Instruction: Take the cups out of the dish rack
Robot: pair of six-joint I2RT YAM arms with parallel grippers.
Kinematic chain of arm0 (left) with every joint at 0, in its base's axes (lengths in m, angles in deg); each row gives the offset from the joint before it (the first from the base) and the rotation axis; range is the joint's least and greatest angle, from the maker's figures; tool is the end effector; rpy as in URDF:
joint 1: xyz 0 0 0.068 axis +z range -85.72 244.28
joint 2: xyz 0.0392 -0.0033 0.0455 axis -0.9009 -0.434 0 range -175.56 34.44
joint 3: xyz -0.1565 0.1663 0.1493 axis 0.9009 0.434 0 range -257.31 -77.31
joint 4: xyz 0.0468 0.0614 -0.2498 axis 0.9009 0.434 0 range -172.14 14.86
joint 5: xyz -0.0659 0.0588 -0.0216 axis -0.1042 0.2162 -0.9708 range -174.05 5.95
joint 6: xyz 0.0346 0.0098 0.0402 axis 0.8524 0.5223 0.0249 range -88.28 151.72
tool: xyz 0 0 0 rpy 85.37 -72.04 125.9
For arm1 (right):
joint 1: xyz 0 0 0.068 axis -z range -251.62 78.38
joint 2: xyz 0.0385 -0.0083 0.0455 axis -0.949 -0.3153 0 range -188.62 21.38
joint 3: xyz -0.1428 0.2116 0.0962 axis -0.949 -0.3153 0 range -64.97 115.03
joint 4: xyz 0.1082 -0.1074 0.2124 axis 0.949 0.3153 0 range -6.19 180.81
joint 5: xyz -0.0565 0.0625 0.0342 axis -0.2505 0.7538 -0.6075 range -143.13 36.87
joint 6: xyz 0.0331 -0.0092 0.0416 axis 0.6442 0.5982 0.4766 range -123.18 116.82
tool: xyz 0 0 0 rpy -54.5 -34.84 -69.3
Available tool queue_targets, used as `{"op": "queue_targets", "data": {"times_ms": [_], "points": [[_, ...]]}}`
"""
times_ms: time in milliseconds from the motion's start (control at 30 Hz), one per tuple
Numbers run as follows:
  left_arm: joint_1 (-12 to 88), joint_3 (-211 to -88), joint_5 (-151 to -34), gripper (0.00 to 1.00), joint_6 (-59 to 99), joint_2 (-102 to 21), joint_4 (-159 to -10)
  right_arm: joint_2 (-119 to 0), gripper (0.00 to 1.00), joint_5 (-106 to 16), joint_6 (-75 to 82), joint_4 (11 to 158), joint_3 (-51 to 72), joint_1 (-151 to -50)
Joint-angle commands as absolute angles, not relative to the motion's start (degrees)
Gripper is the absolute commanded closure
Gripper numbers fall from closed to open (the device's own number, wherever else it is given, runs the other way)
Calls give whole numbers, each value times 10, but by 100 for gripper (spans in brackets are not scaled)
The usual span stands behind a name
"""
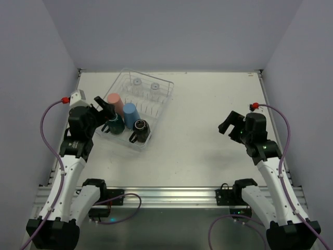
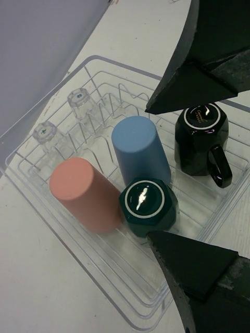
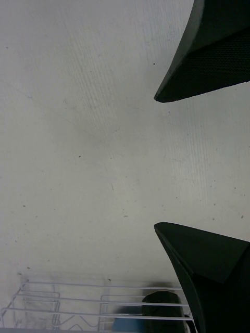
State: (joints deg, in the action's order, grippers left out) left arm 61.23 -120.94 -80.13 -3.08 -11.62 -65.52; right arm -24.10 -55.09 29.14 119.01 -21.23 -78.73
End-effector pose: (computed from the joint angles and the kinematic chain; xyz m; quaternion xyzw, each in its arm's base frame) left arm 0.1875 -0.0075 0.3175 -0.2417 0.7774 -0.1617 0.5577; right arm 0.1681 0.0197 0.2884 0.2027 0.8713 0.1363 0.4256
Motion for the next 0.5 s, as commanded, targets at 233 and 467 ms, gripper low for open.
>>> {"op": "queue_targets", "data": {"times_ms": [233, 467], "points": [[616, -1266, -867, 9, 28, -176, -645, -224, 1, -539, 280, 1182, -191, -788], [616, -1327, -919, 9, 70, -252, -642, -234, 1, -509, 275, 1170, -192, -788]]}}
